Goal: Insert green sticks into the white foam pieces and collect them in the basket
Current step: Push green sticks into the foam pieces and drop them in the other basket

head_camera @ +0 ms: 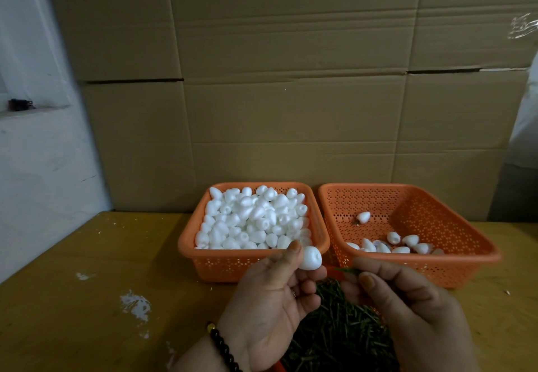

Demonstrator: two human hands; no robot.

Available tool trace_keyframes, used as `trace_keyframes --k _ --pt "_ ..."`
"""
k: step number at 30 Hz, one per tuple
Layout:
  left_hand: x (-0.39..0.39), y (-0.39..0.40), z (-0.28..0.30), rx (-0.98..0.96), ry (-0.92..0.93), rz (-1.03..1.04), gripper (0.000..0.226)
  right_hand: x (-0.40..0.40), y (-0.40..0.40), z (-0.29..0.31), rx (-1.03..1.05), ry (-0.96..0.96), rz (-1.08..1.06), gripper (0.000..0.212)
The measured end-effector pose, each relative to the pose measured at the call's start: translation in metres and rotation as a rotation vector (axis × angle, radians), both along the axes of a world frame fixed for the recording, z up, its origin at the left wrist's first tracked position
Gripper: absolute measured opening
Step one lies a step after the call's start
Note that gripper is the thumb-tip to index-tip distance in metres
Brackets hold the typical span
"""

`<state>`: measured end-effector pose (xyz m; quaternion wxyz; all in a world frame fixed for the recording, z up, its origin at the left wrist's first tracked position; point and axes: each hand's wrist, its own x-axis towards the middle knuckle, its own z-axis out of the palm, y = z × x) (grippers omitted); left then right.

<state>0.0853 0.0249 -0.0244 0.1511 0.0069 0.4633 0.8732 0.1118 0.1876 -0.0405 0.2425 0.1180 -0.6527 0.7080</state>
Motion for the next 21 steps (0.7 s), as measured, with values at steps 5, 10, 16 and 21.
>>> trace_keyframes --k 5,10,16,21 --pt "0.003 0.003 0.002 -0.053 0.004 0.001 0.035 0.000 0.000 0.003 -0.039 -0.007 0.002 0.028" --pt "0.005 0.007 0.002 -0.093 0.029 0.010 0.034 0.000 0.002 0.002 0.029 0.004 -0.038 0.021" --pt "0.006 0.009 0.002 -0.127 0.051 0.023 0.034 0.002 0.001 0.000 0.177 0.026 -0.101 0.015" --pt "0.007 0.011 0.000 -0.157 0.079 0.020 0.029 0.002 0.001 0.000 0.205 0.024 -0.131 0.013"
